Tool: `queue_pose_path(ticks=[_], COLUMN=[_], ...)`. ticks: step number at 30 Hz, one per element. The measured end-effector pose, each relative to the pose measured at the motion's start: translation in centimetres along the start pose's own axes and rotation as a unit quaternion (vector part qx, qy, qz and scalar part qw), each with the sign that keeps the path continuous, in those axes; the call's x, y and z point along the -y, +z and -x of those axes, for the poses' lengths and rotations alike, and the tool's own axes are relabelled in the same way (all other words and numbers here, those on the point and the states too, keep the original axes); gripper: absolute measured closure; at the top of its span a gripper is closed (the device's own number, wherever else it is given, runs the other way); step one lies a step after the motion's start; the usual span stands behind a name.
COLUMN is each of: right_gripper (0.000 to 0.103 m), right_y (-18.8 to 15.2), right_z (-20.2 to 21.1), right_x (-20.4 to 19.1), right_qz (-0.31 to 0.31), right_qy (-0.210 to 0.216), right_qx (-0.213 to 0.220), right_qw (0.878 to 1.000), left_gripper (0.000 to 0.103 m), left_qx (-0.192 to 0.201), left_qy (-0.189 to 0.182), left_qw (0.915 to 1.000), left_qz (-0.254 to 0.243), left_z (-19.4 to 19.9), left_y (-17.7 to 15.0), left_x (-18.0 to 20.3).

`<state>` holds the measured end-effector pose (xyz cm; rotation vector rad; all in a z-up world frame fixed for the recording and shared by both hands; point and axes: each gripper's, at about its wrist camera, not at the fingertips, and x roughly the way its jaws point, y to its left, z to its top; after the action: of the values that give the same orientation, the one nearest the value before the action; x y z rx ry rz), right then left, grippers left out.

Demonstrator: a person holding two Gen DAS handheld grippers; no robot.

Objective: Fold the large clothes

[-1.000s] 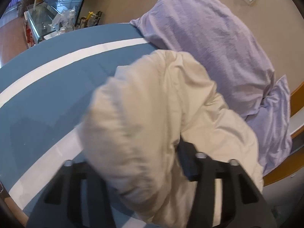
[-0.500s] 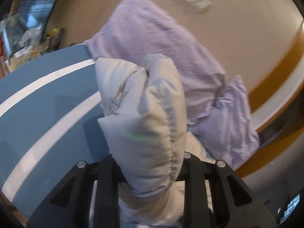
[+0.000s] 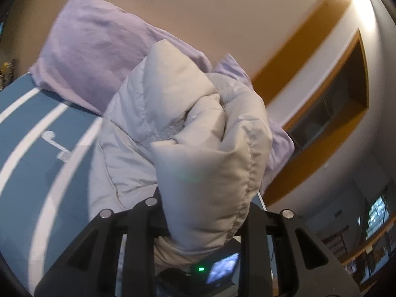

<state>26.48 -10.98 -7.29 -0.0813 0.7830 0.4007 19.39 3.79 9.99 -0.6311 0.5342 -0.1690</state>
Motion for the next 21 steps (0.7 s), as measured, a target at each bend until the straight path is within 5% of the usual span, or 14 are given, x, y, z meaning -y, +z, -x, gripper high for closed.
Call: queue_pose_path(ticks=[12,21], right_gripper=[0.029,0.029], right_y=[-1.6,-3.5], right_z=[4.6,7.8], right_x=[3.7,11.2], right_qz=[0.014,-0.062], right_qy=[0.048,0.002], right_qx=[0.054,0.084], right_qw=[0.997,0.995], left_gripper=[0.076,0.076], left_qx=[-0.055,-0.086], left_qy=[0.006,0.021], left_qw=[0.9959,0.9884], left_qz=[-0.072,-0.124], left_z=[-6.1,-10.0], left_y=[-3.3,-6.1], left_x=[6.0,9.3])
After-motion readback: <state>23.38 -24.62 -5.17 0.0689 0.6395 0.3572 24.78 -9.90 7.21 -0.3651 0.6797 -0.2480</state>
